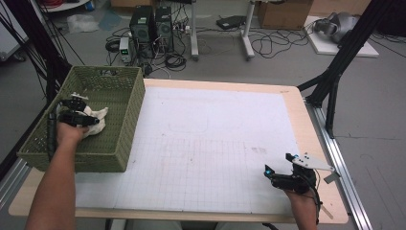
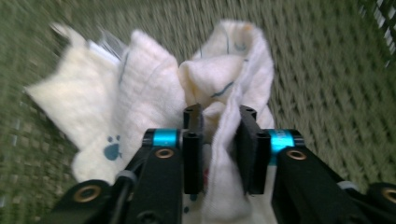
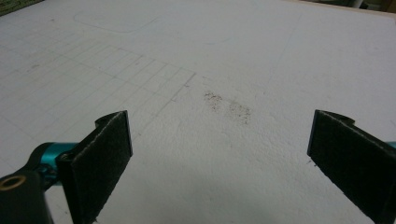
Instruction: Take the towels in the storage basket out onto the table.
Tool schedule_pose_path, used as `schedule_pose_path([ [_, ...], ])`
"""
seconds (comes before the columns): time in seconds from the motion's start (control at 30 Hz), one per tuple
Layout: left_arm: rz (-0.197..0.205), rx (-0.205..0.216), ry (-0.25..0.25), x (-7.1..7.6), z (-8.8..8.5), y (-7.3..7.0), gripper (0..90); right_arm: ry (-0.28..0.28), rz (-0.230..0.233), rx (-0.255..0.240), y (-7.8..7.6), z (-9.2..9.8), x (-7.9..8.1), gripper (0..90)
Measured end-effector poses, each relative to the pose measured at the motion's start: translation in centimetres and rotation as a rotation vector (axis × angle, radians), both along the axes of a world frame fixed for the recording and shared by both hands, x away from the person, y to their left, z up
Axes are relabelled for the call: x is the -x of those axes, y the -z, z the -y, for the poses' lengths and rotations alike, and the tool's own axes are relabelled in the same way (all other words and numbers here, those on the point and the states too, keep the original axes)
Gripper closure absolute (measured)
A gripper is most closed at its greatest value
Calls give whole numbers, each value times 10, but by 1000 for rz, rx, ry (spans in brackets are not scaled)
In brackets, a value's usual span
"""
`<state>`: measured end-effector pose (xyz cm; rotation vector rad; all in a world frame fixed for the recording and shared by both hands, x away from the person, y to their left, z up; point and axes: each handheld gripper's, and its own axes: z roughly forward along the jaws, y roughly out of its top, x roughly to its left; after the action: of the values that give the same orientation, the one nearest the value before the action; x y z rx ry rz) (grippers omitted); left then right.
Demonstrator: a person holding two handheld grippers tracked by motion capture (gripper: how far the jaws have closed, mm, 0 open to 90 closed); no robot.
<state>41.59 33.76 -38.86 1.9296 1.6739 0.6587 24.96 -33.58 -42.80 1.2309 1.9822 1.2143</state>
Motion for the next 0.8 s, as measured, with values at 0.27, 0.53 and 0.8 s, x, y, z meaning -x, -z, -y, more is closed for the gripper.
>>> schedule_pose_path([
  [0.27,293,152,-46,19,-11,-40,772,7,7,-15,-2,1,2,57],
  [0.53,485,182,34,34,-8,-93,772,10,17,-25,-5,1,3,57],
  [0.8,601,211,145,36,24,-131,773,14,21,-35,-7,2,4,57],
])
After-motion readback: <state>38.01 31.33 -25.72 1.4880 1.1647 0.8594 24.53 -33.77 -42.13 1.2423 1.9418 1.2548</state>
